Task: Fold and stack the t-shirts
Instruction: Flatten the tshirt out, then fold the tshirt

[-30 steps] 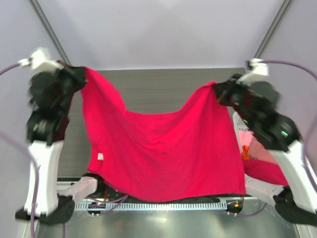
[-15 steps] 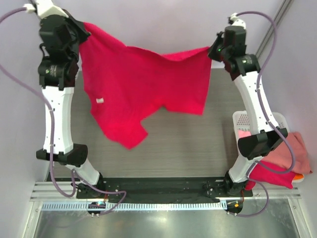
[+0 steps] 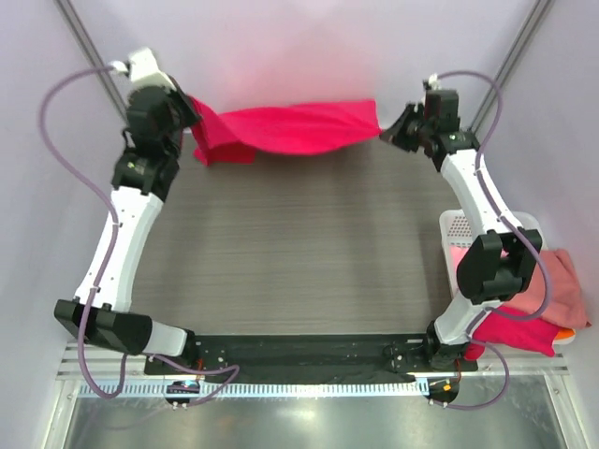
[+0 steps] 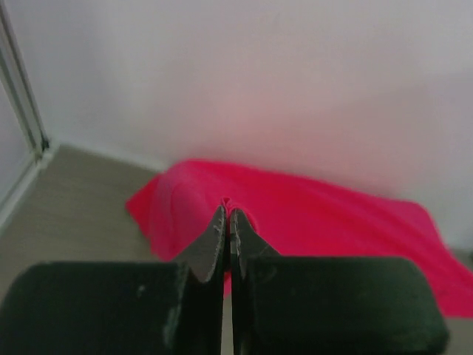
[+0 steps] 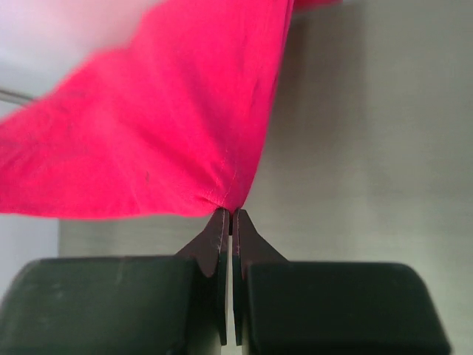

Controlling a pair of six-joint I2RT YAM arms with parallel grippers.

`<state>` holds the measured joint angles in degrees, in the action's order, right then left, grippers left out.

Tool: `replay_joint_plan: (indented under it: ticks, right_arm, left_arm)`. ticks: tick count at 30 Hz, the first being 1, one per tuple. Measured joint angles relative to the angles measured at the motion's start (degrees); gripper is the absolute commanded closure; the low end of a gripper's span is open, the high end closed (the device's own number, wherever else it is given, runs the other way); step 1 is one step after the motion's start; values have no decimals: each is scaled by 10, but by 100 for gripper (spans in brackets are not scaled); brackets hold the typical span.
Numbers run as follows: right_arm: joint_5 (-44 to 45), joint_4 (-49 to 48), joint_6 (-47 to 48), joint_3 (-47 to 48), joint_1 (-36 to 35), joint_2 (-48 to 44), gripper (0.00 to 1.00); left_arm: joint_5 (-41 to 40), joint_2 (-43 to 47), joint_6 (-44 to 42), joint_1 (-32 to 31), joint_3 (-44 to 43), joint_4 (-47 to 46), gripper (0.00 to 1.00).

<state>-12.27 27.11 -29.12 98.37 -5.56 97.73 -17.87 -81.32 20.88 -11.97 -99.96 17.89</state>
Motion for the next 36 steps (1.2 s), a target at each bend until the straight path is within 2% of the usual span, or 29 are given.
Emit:
replay_joint_plan:
  ticks: [5,9,13,16,22,26,30,36]
  right_arm:
    - [-10,-35,-18,-222,17,-69,99]
    - [-9,-57,-30,-368,23,-183,99]
    - [-7,-82,-36,-471,23,-301,99]
    - [-5,-93,-46,-551,23,-391,99]
    - [3,-56,-72,-683,23,-546,99]
    - [9,-24,-77,-714,23,-600,99]
    - [22,-16,-77,-717,23,-585,99]
    - [44,-25,-72,-714,23,-486,99]
  left_arm:
    - [17,110,2,-37,232,10,100]
    - [23,277,32,-44,385,24,100]
    - [10,425,76,-45,470,52,100]
    - [6,487,118,-44,515,76,100]
    - [19,506,187,-45,593,152,100]
    - [25,499,207,-45,601,181,99]
    - [19,486,214,-45,599,186,99]
    - [3,403,224,-44,576,189,100]
